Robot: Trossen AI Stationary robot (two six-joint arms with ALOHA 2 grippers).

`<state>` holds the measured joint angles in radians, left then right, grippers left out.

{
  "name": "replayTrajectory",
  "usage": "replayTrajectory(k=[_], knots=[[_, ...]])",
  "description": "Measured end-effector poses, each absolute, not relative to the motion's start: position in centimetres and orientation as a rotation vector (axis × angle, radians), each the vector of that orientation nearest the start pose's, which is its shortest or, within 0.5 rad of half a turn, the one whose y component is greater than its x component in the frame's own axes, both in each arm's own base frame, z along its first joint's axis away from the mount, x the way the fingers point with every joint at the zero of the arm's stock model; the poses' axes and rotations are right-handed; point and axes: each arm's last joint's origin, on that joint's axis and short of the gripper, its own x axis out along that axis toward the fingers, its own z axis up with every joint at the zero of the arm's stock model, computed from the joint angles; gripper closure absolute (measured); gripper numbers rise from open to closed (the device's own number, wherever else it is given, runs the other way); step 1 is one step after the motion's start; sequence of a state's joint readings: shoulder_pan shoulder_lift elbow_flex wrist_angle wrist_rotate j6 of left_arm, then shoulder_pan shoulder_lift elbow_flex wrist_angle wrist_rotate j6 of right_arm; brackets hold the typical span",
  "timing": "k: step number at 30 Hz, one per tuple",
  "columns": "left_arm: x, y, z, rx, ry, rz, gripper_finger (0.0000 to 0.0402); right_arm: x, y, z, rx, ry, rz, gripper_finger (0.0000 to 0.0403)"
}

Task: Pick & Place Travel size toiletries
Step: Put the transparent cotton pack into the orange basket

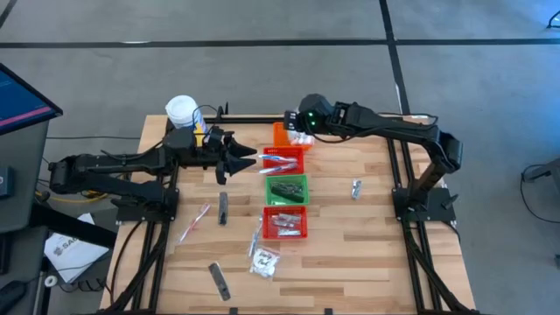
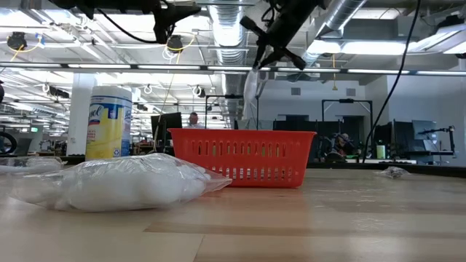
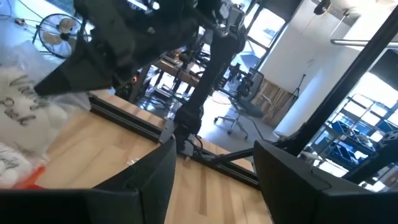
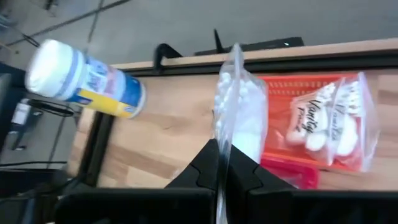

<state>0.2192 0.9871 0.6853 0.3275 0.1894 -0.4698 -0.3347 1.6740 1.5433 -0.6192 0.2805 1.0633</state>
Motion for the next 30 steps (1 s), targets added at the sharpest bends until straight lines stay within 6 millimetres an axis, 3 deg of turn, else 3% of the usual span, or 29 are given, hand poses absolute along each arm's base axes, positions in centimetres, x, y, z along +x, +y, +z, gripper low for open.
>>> replayTrajectory(k=[5, 11, 25, 30], knots=[[21.8, 4.3, 31.0, -0.464, -0.024, 0.025, 0.0192, 35.2, -13.7, 32.2, 0.943, 0.381, -0.926, 0.0403], [21.8, 4.5, 31.0, -0.465, -0.021, 0.032, 0.0192, 36.1, -15.4, 29.2, 0.947, 0.493, -0.928, 0.0403], [20.6, 5.5, 30.9, -0.477, 0.02, 0.079, 0.0192, 37.1, -17.7, 24.5, 0.99, 0.634, -0.97, 0.0403], [20.3, 5.9, 30.9, -0.48, 0.024, 0.102, 0.0192, 36.9, -18.3, 24.4, 0.985, 0.629, -0.975, 0.0403]])
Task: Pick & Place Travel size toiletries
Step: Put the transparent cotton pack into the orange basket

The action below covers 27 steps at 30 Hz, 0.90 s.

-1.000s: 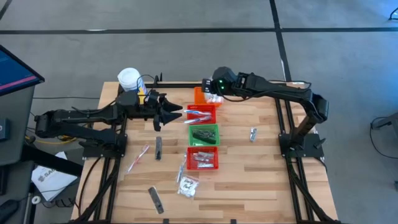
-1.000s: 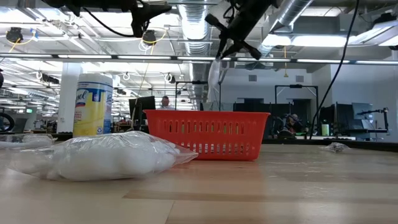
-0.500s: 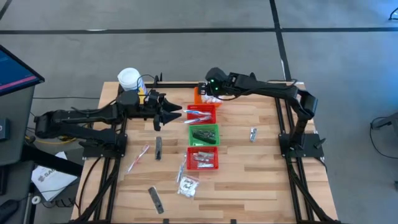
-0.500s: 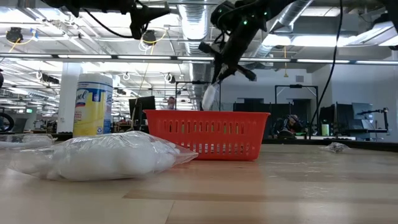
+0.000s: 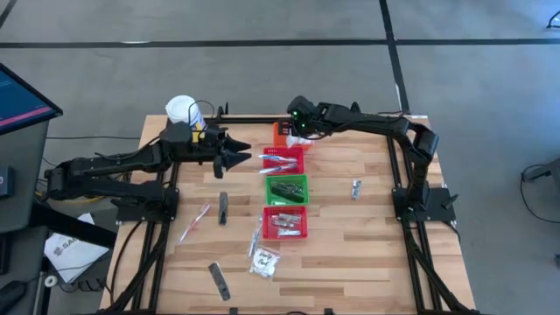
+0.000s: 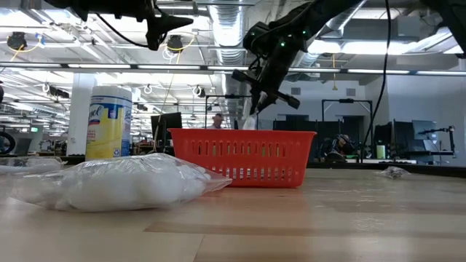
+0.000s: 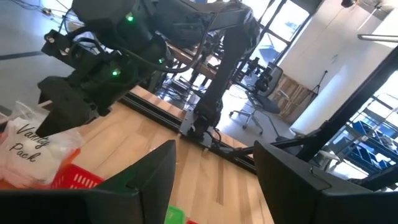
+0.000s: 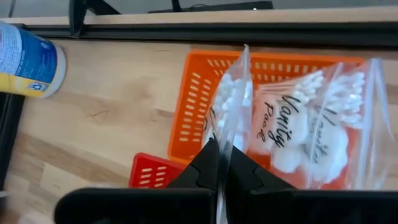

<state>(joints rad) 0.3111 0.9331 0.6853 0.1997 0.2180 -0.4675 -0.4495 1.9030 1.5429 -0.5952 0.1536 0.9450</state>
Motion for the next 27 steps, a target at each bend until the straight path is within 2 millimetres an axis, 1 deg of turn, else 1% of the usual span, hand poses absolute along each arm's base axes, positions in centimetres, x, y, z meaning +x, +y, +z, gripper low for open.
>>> replayTrajectory(k=[11, 17, 20, 27], knots=[[20.0, 6.6, 30.8, -0.482, 0.022, 0.14, 0.0192, 35.9, -20.2, 24.4, 0.968, 0.622, -1.012, 0.0403], [19.9, 6.9, 30.8, -0.483, 0.02, 0.156, 0.0192, 35.8, -20.4, 24.4, 0.951, 0.632, -1.004, 0.0403], [19.9, 7.0, 30.8, -0.483, 0.019, 0.16, 0.0192, 35.9, -20.1, 24.3, 0.937, 0.653, -0.993, 0.0403], [19.9, 7.0, 30.8, -0.483, 0.02, 0.16, 0.0192, 36.9, -19.7, 22.3, 0.972, 0.709, -0.981, 0.0403]])
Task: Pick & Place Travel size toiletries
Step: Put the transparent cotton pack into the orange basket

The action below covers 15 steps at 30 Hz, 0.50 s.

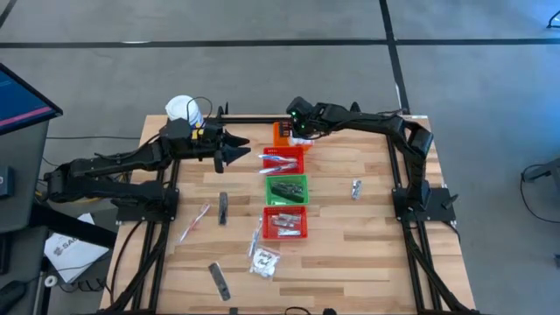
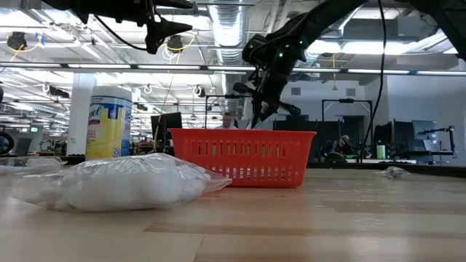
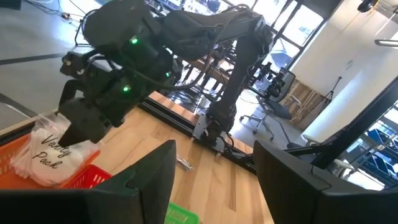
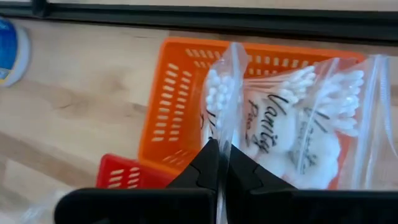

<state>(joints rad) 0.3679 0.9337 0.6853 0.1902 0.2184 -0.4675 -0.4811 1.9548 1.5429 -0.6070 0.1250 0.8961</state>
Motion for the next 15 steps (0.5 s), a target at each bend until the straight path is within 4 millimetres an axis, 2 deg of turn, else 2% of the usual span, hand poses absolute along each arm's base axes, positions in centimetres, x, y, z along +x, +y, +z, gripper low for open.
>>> replayTrajectory(k=[3, 8, 15], knots=[[19.92, 7.01, 30.8, -0.483, 0.02, 0.16, 0.0192, 37.17, -19.43, 21.65, 0.983, 0.724, -0.992, 0.0403], [19.91, 7.0, 30.71, -0.486, 0.029, 0.162, 0.0192, 37.06, -19.31, 21.67, 0.99, 0.732, -1.003, 0.0403], [19.91, 7.0, 30.69, -0.487, 0.032, 0.163, 0.0192, 36.65, -20.03, 21.65, 0.994, 0.726, -1.025, 0.0403]])
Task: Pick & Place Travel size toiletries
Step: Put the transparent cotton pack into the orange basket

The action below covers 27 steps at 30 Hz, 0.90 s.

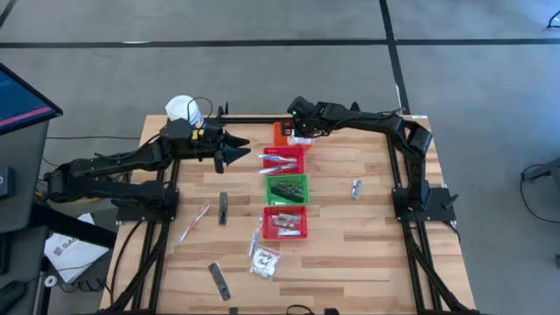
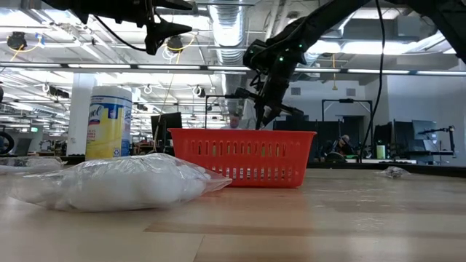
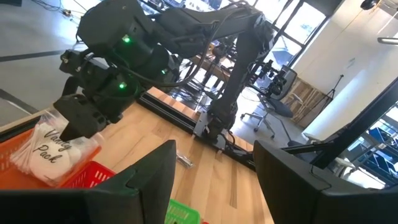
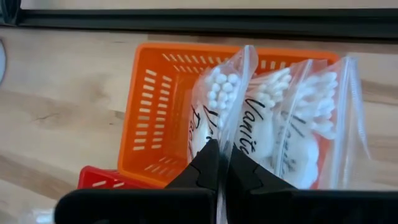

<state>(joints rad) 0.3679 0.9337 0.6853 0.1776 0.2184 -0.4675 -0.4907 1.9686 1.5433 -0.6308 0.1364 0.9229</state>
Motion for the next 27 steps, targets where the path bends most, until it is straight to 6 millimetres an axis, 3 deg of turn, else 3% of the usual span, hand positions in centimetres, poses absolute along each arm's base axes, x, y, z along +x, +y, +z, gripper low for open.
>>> replayTrajectory(k=[20, 27], knots=[[19.9, 7.0, 30.62, -0.489, 0.038, 0.164, 0.0192, 36.69, -20.01, 21.66, 0.994, 0.729, -1.013, 0.0401], [19.9, 7.0, 30.62, -0.489, 0.038, 0.164, 0.0192, 36.7, -19.99, 21.66, 0.998, 0.732, -1.007, 0.0357]])
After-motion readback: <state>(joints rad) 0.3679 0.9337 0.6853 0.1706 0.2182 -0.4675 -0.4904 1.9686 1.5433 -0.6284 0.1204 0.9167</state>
